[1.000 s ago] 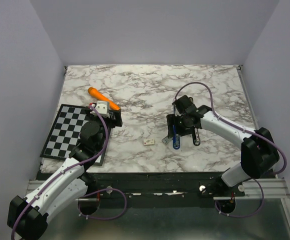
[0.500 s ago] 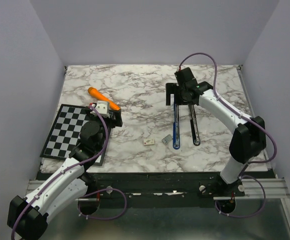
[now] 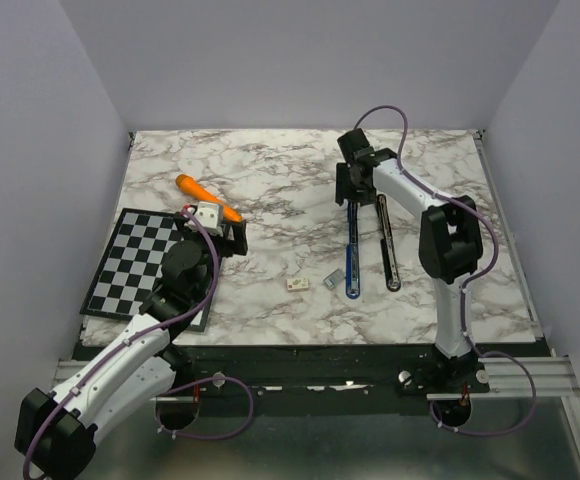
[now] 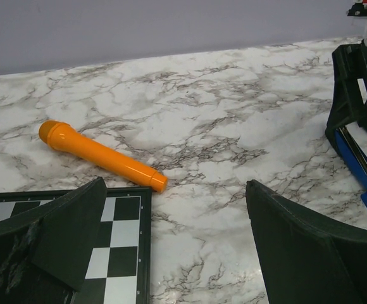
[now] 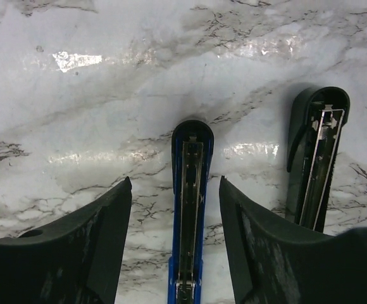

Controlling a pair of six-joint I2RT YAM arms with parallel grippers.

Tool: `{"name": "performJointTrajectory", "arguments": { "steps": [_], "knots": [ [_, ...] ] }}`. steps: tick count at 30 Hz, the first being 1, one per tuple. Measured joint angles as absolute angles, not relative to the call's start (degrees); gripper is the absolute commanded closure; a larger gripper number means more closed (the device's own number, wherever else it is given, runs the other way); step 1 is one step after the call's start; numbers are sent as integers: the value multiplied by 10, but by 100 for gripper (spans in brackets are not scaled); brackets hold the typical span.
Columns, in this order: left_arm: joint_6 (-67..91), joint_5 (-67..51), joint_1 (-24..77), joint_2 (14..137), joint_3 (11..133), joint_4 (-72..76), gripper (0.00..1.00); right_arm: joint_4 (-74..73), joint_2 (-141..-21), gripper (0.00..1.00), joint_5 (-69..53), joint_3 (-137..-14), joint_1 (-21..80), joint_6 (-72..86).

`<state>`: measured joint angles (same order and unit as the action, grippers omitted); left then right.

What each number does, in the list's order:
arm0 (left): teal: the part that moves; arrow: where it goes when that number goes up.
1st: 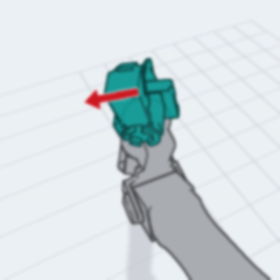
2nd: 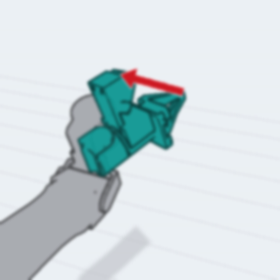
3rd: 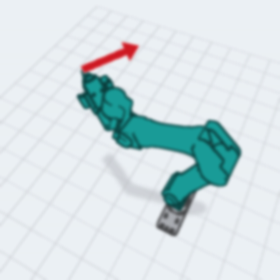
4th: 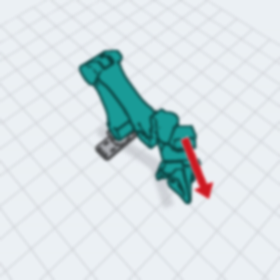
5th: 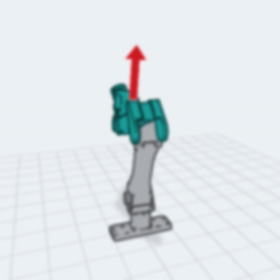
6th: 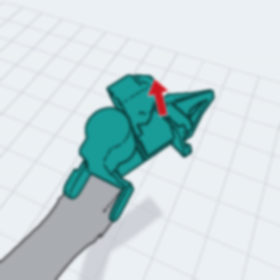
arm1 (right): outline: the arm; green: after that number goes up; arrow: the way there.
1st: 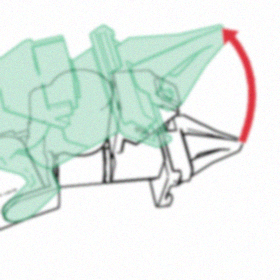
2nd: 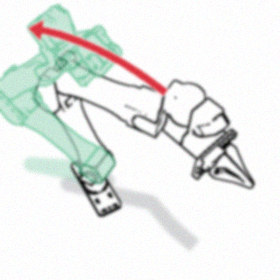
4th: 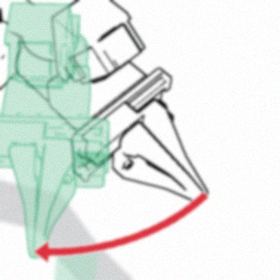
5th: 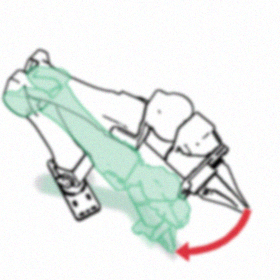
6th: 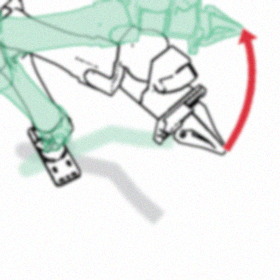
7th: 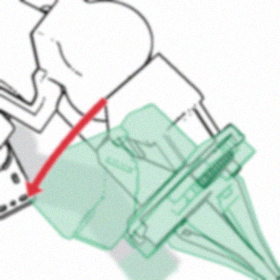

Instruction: Load the staples into the stapler

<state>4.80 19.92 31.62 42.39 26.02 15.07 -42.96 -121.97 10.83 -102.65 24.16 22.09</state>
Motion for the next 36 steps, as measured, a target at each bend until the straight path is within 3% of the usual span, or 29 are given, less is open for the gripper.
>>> {"name": "performJointTrajectory", "arguments": {
  "steps": [10, 19, 21, 27, 36],
  "knots": [
    [53, 159, 316, 444, 260, 149, 1, -432, -1281, 47, 106, -1046, 234, 220],
    [77, 64, 318, 495, 279, 135, 1, -431, -1288, 75, 105, -1047, 227, 213],
    [94, 32, 321, 520, 296, 126, 1, -424, -1284, 78, 107, -1040, 227, 211],
    [159, -57, 344, 616, 360, 105, 4, -387, -1214, 92, 125, -961, 227, 214],
    [273, -163, 386, 790, 463, 98, 14, -307, -1084, 97, 161, -847, 228, 225]
  ]
}}
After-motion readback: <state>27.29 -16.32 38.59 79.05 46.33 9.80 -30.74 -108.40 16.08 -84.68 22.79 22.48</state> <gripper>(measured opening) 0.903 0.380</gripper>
